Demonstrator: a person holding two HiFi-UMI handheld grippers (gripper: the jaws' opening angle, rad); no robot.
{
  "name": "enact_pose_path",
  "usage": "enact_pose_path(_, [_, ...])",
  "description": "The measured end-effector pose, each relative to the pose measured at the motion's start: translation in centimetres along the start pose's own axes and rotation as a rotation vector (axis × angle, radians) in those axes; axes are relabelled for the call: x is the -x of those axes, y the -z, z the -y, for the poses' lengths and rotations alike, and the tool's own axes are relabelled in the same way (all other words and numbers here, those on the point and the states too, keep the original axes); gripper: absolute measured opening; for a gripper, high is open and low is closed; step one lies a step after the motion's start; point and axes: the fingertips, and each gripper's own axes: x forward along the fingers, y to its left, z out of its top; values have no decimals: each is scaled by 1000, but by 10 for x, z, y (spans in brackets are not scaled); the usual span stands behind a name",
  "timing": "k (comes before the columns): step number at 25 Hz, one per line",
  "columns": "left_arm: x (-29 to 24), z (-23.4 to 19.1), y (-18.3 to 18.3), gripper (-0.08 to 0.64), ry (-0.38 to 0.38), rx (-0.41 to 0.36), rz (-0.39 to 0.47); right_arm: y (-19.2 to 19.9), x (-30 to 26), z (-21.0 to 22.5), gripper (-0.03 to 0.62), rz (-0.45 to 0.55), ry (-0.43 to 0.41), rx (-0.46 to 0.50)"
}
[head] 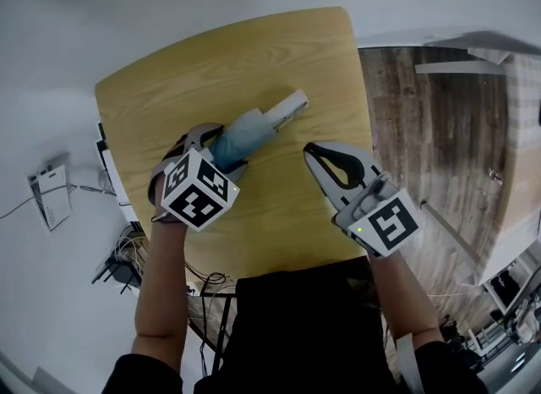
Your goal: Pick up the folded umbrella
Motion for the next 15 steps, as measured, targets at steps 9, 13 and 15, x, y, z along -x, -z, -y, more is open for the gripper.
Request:
enact_pose_path(9, [2, 1, -3, 266, -44, 19, 41, -6, -3, -5, 26, 18, -8, 17])
enact_pose_path(13, [18, 1, -8, 256, -61, 77, 130, -13, 3, -16, 26, 21, -5, 34])
enact_pose_path(15, [34, -2, -12, 255, -64, 144, 215, -20, 6, -23, 26, 23, -3, 40])
